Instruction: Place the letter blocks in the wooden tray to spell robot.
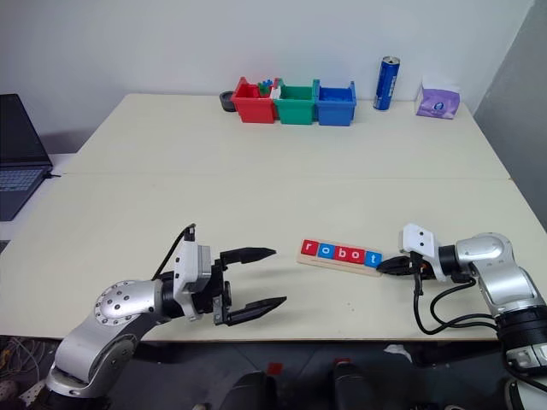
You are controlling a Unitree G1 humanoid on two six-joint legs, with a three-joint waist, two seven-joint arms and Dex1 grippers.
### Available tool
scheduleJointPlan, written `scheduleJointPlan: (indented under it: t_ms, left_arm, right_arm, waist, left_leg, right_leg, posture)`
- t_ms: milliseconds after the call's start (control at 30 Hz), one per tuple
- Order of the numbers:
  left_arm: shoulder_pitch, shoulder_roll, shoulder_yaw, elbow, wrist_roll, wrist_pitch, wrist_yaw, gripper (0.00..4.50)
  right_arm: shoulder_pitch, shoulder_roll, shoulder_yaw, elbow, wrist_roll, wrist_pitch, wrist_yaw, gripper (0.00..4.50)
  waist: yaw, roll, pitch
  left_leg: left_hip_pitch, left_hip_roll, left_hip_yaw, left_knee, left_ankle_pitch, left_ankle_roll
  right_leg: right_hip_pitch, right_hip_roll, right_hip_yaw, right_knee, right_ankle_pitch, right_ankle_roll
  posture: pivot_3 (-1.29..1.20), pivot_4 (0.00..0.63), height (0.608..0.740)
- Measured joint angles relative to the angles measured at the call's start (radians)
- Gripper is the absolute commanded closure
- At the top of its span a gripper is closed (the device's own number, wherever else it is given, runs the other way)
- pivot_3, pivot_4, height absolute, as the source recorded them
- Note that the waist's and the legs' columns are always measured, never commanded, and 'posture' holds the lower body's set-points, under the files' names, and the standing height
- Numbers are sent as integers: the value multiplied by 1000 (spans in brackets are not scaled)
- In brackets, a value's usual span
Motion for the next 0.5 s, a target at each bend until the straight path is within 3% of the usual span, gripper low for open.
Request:
scheduleJointPlan:
  t_ms: [500]
  left_arm:
    - [0, 1, 1, -1, 0, 0, -4, 0]
  right_arm:
    - [3, 2, 13, 20, -22, -40, -11, 4457]
  waist:
    - [0, 0, 0]
  left_leg:
    - [0, 0, 0, 0, 0, 0]
  right_leg:
    - [0, 0, 0, 0, 0, 0]
  posture:
    - [0, 150, 740]
